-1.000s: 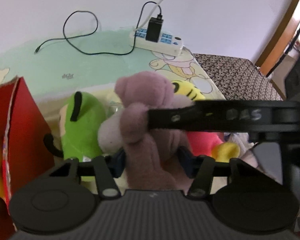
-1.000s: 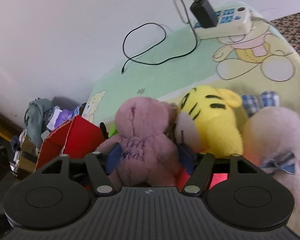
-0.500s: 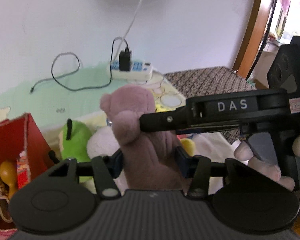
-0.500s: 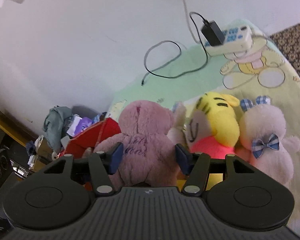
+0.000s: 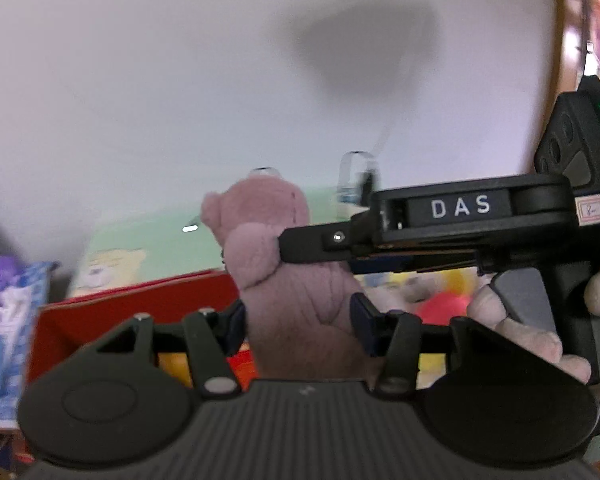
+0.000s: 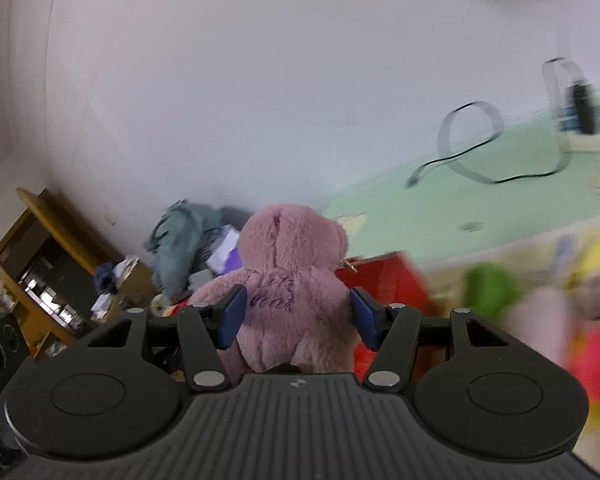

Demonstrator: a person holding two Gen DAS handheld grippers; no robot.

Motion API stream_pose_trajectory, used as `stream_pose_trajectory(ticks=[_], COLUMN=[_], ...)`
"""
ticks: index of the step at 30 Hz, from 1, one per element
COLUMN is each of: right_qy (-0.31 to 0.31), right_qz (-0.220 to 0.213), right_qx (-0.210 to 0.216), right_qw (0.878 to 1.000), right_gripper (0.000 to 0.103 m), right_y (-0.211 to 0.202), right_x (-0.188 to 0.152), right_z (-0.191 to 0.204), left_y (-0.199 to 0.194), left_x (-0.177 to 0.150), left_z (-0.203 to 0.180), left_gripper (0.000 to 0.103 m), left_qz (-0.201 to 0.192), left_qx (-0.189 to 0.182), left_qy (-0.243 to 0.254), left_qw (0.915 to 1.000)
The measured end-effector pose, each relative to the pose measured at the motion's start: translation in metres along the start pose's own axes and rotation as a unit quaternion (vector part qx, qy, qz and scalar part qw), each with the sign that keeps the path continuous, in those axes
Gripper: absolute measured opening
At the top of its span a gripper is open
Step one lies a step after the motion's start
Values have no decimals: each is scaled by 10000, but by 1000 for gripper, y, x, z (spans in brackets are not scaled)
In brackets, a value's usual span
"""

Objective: Organize objects
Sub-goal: 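Lift the mauve teddy bear with the right gripper over the red box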

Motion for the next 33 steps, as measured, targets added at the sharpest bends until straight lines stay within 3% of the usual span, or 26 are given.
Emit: stream_pose_trajectory(ticks=[4, 9, 13, 14, 15, 18, 20, 23, 27, 30, 33], right_qy=[31, 16, 218, 257, 312, 365, 206, 440, 640, 628, 748], right_qz=[294, 578, 784, 843, 960, 1272, 1223, 1102, 998, 1188, 1477], right_qx=[149, 38, -106, -124, -25, -42, -76, -55, -465, -804, -861], right_qw=[9995, 9983, 9966, 9960, 9949, 9912, 9922, 9929, 9919, 9877, 9824], right_gripper=[59, 57, 46, 36, 18, 18, 19, 20, 22, 22, 22], right_y=[58, 123, 162, 169, 176, 188, 189, 185, 180, 179, 188], right_x=[-15, -39, -53, -56, -61, -78, -81, -76, -69, -77, -90], right_z=[41, 73, 75, 74, 77, 86, 92, 89, 71, 57, 53], left_y=[-10, -5, 6, 7, 8, 10, 13, 10, 3, -1, -6], left_x=[-22, -55, -72, -76, -79, -88, -92, -97, -96, -96, -96], left_z=[67, 137, 174, 179, 184, 192, 196, 199, 194, 192, 190], left_gripper=[51, 52, 52, 51, 51, 51, 52, 53, 55, 56, 57], left_qz=[179, 570, 892, 935, 984, 1165, 1216, 1158, 1133, 1098, 1085], left_qx=[264, 371, 562, 587, 595, 718, 648, 632, 575, 559, 595], left_qy=[-175, -332, -314, -297, -283, -182, -224, -165, -207, -259, -270], left_qw=[9993, 9971, 9939, 9934, 9930, 9904, 9902, 9911, 9917, 9920, 9919])
Point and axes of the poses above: each gripper's, at about its wrist camera, not at the fingertips, and y roughly the way its jaws point, z to its left, x to its top, the point moved 9 cm from there along y, roughly the way its jaws point, and after that the axes turned 9 degrees about -x, right-handed, at the moved point
